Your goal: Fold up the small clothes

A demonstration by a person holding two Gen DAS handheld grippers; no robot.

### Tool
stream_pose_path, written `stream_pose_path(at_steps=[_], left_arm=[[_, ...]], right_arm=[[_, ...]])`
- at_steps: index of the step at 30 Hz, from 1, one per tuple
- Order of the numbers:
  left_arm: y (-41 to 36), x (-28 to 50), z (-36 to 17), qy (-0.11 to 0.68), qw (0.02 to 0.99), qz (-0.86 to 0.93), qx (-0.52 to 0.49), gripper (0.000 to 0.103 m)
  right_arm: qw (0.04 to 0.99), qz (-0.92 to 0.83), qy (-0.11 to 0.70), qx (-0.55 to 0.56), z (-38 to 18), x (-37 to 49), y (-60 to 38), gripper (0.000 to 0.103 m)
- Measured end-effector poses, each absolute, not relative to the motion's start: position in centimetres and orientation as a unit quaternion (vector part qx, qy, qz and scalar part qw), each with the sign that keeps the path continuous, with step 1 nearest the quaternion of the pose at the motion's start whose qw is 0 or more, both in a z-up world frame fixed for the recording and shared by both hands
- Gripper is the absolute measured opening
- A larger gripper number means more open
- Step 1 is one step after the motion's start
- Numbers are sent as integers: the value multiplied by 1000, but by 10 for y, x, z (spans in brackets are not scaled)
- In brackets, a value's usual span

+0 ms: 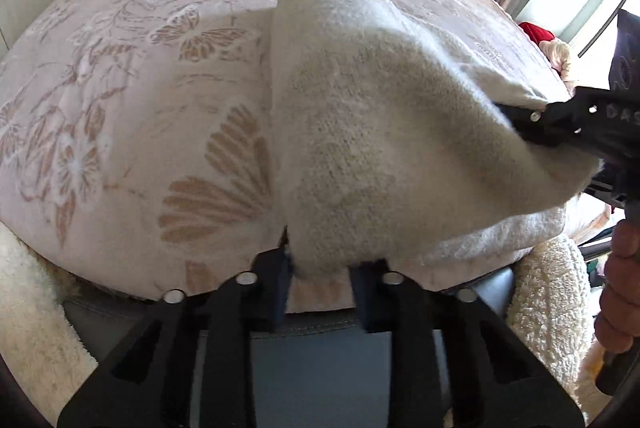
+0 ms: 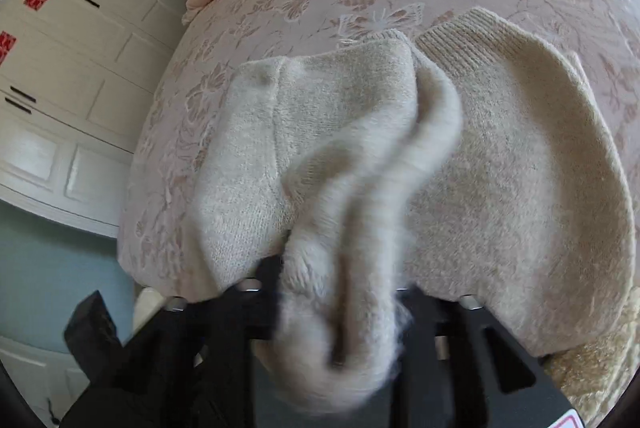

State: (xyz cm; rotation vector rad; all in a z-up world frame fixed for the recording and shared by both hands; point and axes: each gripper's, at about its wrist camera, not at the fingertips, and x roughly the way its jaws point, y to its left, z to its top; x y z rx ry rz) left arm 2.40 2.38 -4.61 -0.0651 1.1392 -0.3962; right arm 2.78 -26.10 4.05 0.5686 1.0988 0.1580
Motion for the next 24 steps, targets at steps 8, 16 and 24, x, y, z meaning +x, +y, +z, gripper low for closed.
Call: stream_pose_path(at_steps=[8, 16, 24], left_arm=[[-15, 8, -20, 505, 823, -258, 7, 10], [-40, -2, -27, 514, 816, -261, 51, 17], [-1, -10, 43, 434, 858, -274, -28, 62]], right_arm=[[872, 1, 414, 262, 83, -33, -351, 19], [816, -43, 475, 326, 6, -54, -380, 32], [852, -65, 438, 279, 54, -25, -401, 61]])
